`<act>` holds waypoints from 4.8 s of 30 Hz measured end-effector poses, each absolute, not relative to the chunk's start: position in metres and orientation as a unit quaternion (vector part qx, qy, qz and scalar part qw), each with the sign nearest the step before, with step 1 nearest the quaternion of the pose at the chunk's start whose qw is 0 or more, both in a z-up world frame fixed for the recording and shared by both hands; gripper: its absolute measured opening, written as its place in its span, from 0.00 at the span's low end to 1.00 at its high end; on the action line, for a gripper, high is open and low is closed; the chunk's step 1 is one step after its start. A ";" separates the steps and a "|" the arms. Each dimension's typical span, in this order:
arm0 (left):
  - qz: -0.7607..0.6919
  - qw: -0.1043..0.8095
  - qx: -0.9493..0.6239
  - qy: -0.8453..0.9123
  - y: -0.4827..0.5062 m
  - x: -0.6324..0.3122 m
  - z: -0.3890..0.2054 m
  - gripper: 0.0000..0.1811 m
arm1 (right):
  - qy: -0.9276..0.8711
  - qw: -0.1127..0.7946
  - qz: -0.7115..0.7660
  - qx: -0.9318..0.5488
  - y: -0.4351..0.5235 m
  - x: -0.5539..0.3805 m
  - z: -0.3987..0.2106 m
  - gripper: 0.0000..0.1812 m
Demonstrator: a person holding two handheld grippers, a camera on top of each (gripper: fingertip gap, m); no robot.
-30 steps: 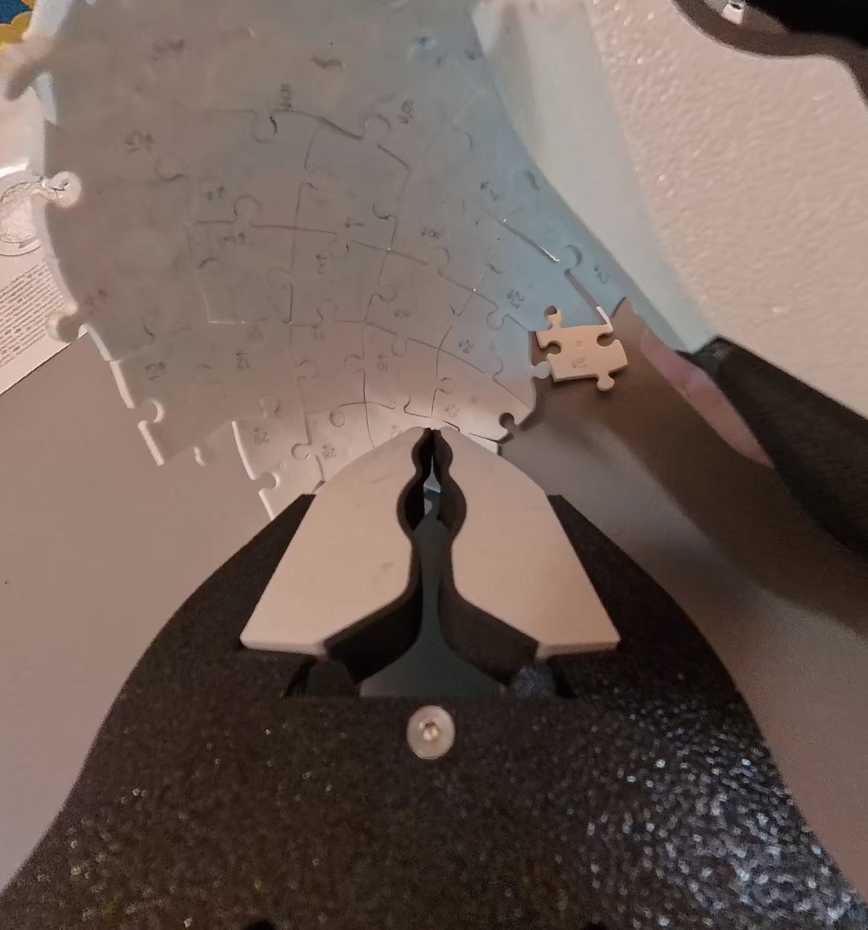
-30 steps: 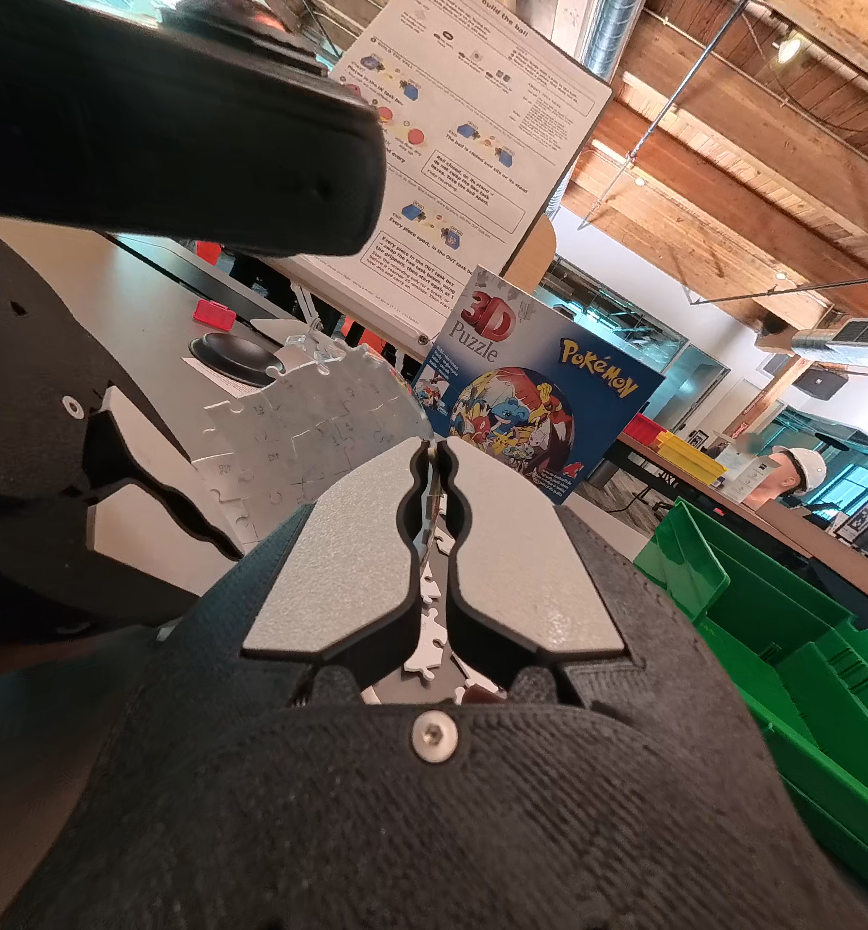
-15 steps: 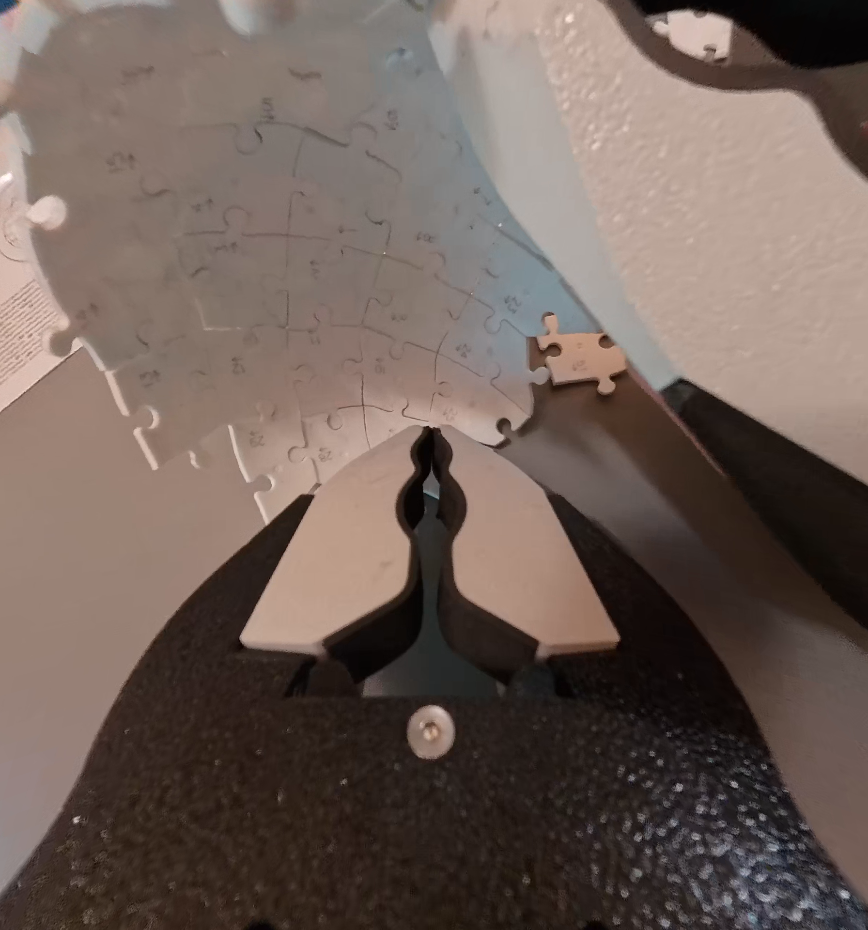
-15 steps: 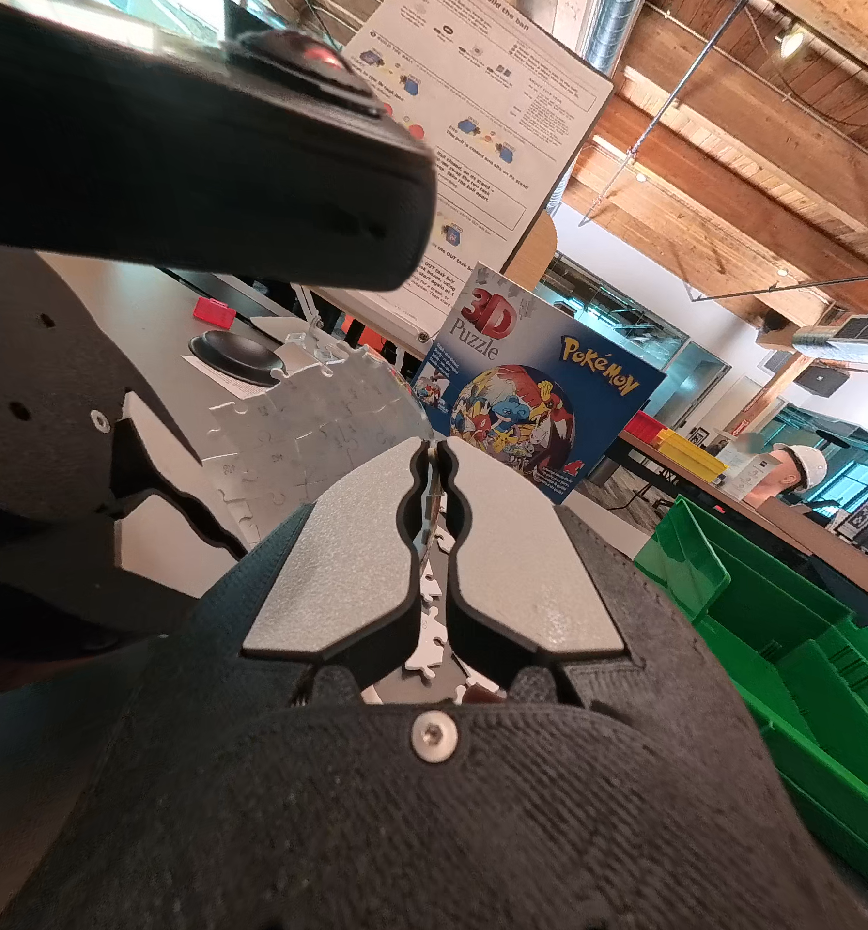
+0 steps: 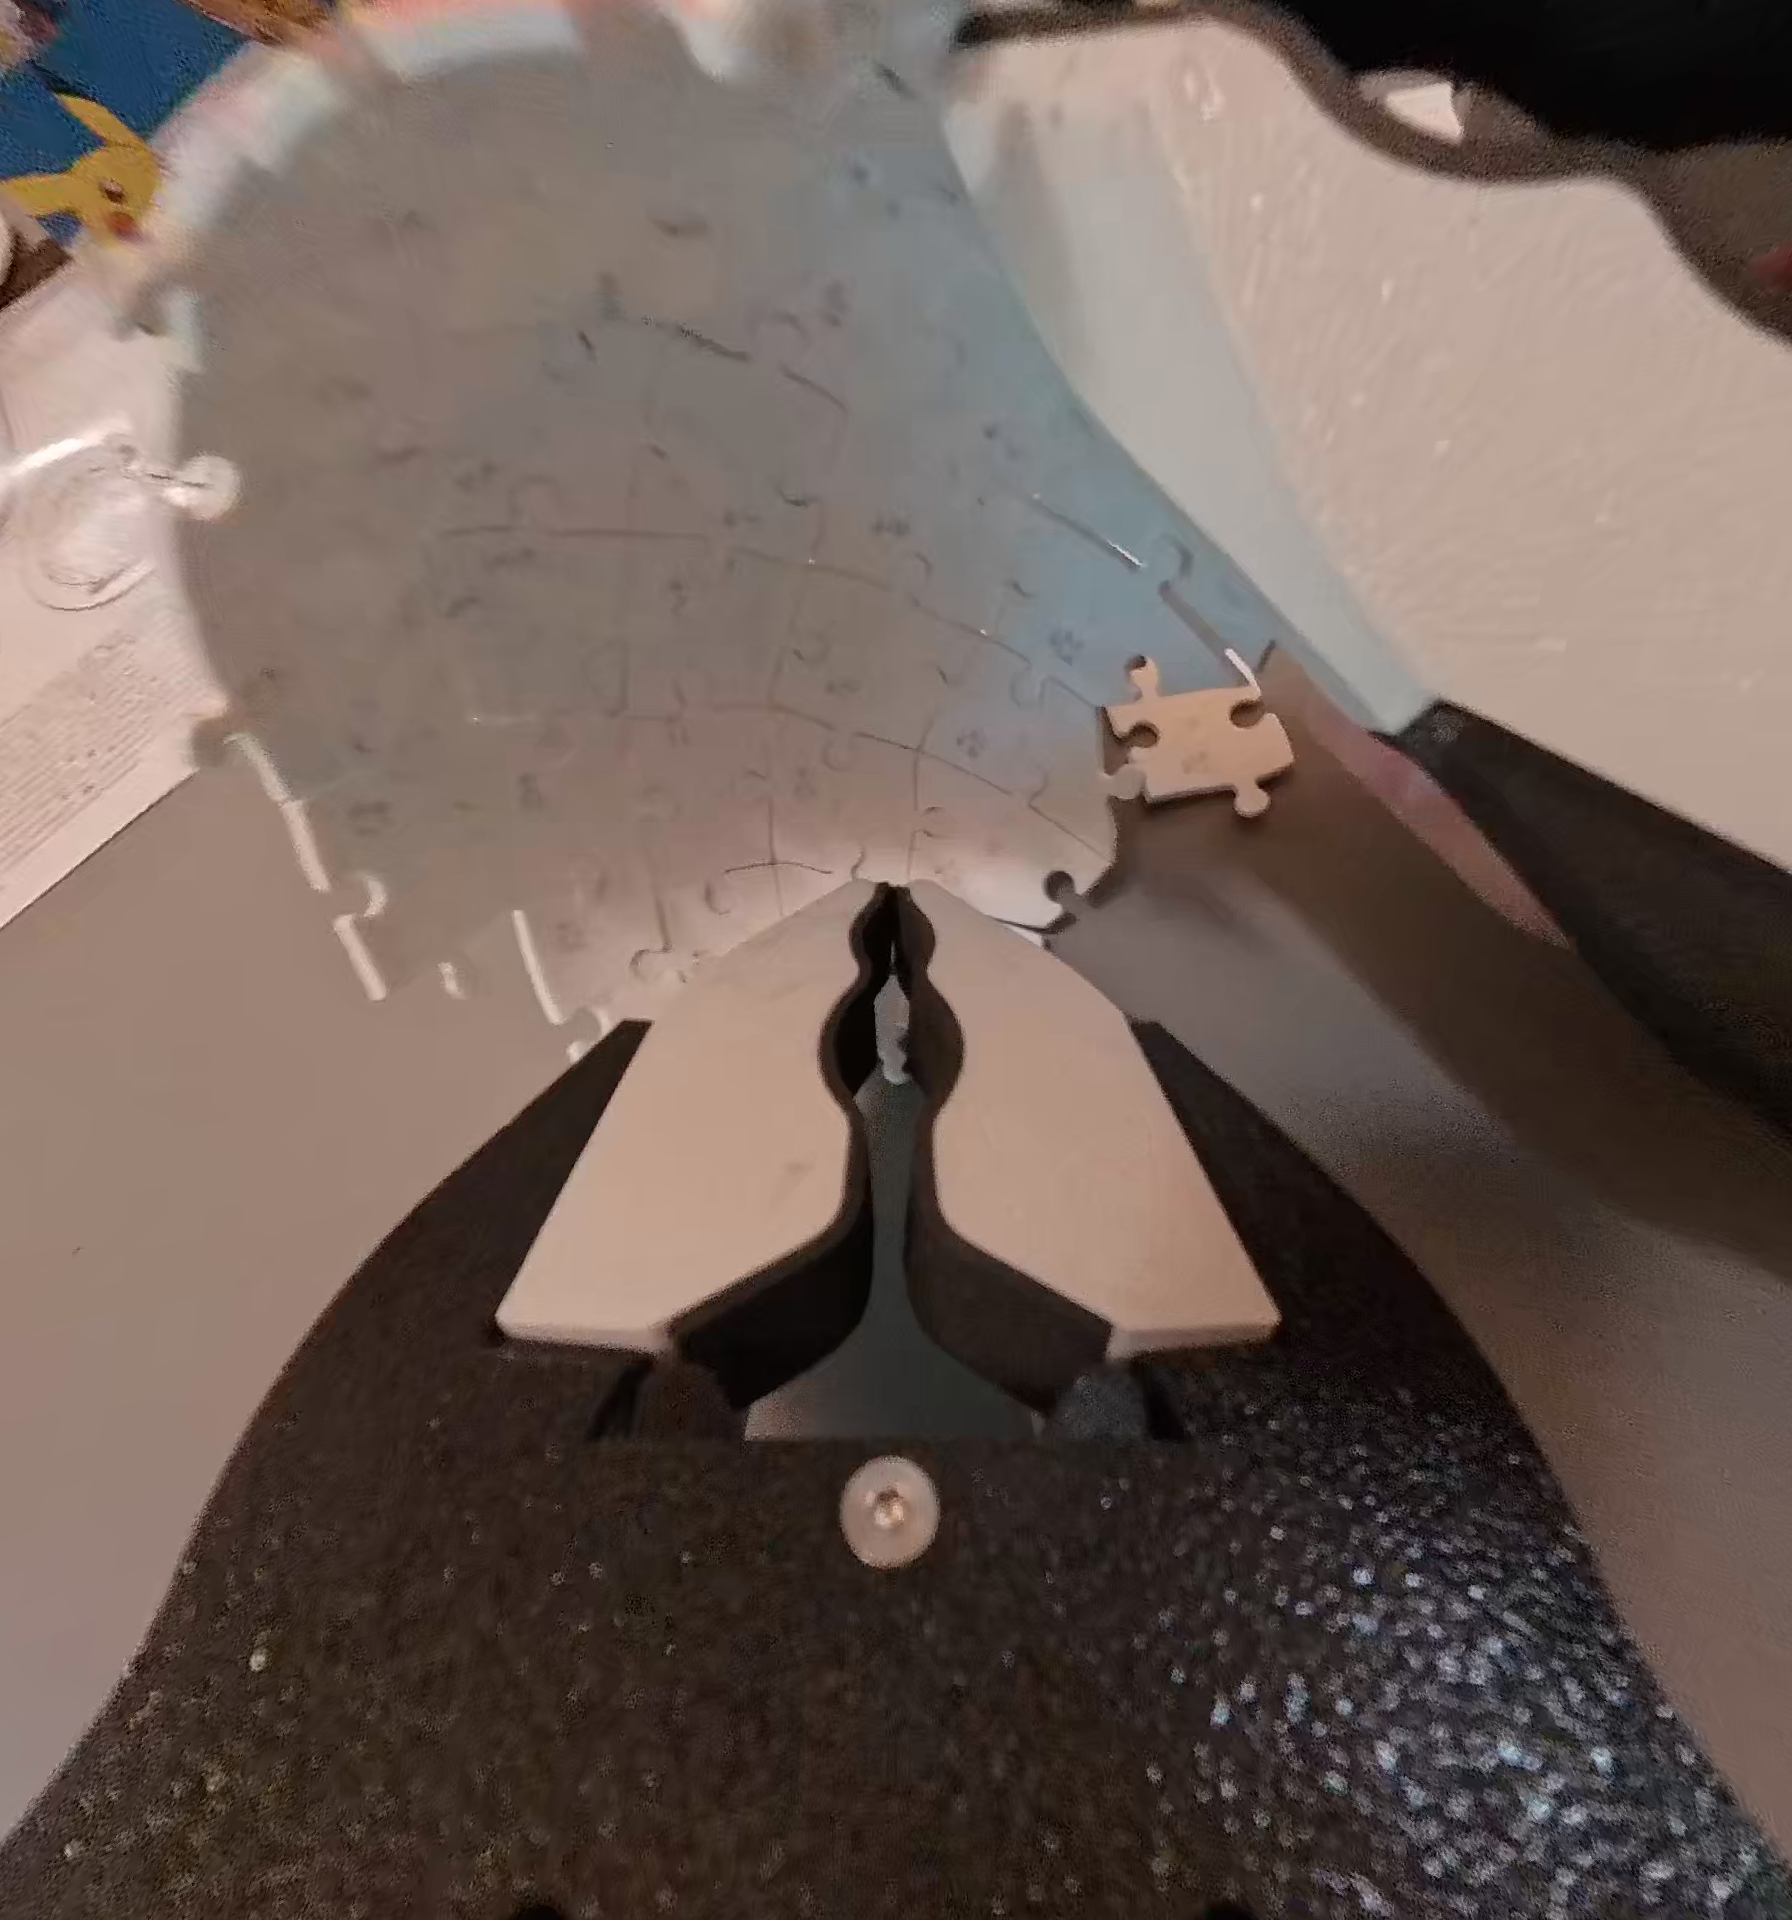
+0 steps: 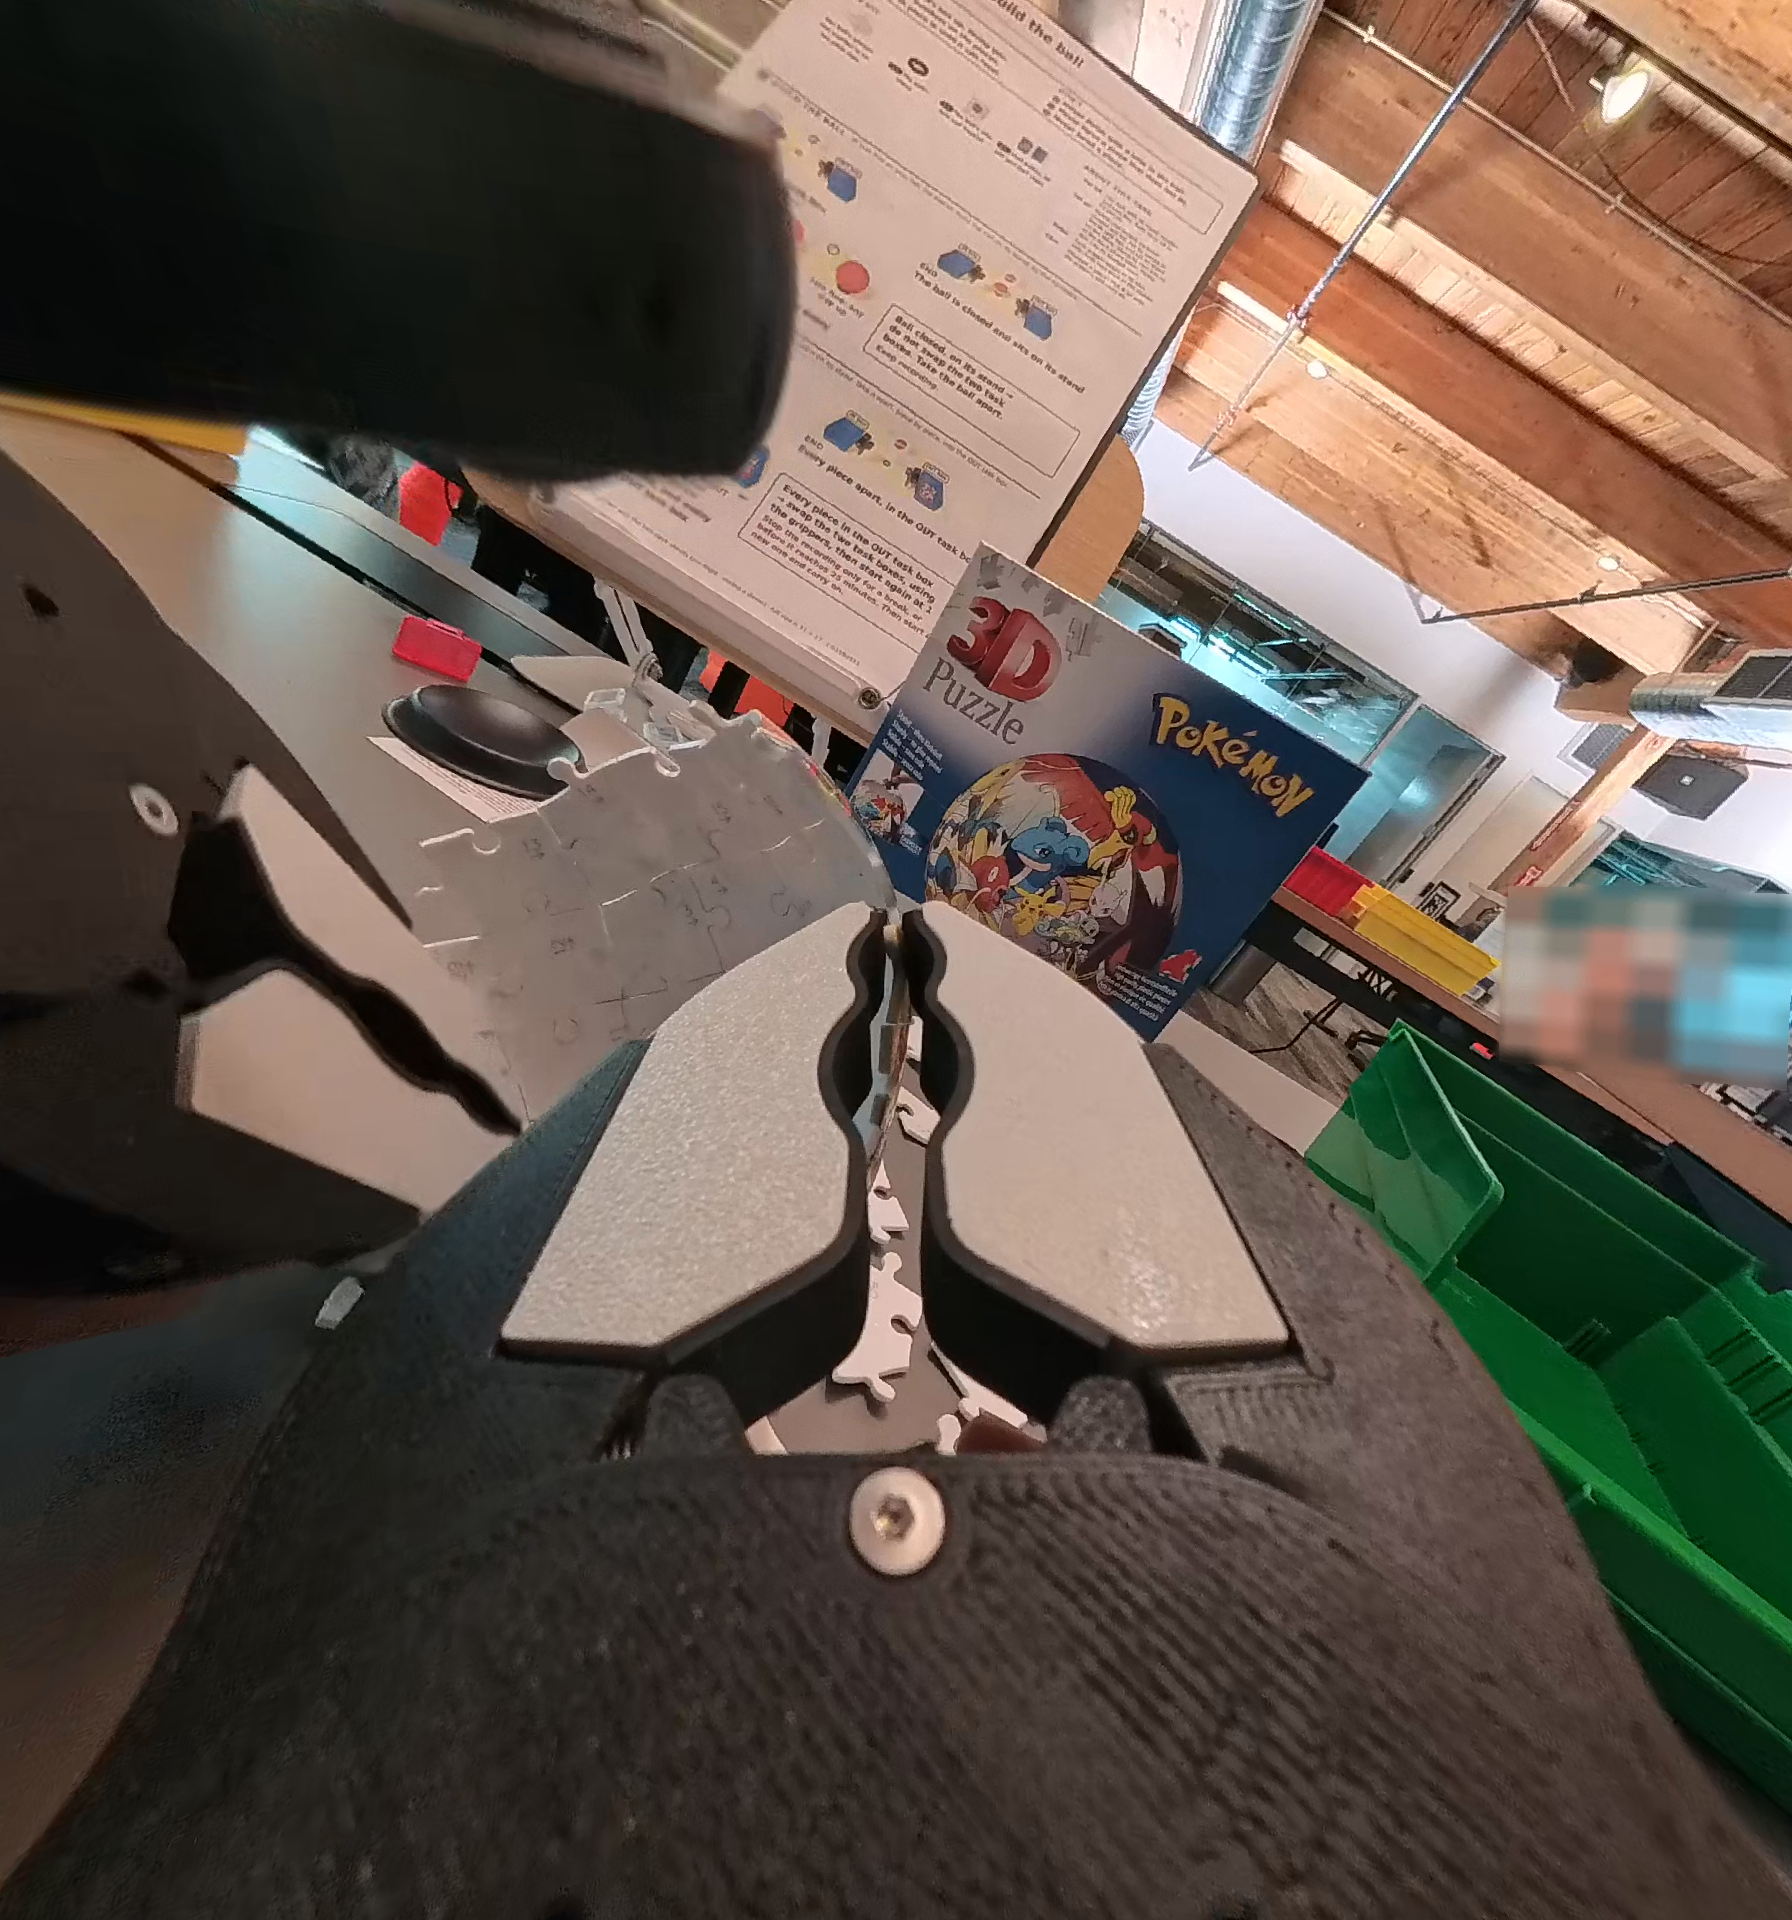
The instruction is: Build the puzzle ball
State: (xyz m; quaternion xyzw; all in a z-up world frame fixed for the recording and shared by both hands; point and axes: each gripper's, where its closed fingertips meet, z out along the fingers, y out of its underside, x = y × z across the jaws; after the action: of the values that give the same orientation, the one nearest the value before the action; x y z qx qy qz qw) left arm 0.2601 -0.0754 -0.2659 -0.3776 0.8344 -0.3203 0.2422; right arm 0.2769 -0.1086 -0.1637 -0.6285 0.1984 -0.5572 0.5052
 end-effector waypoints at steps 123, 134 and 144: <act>-0.315 0.207 -0.408 0.832 -0.065 0.210 -0.274 0.00 | 0.192 0.477 -0.589 -0.623 -0.100 0.246 -0.162 0.02; -0.318 0.234 -0.372 0.840 -0.072 0.222 -0.271 0.00 | 0.195 0.480 -0.586 -0.622 -0.100 0.246 -0.163 0.02; -0.321 0.215 -0.436 0.813 -0.069 0.232 -0.272 0.00 | 0.200 0.482 -0.584 -0.622 -0.101 0.248 -0.163 0.02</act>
State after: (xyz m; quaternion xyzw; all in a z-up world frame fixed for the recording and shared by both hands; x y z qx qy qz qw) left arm 0.2315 -0.0691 -0.2721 -0.4361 0.8128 -0.3207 0.2153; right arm 0.2476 -0.1005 -0.1634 -0.6217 0.2001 -0.5837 0.4824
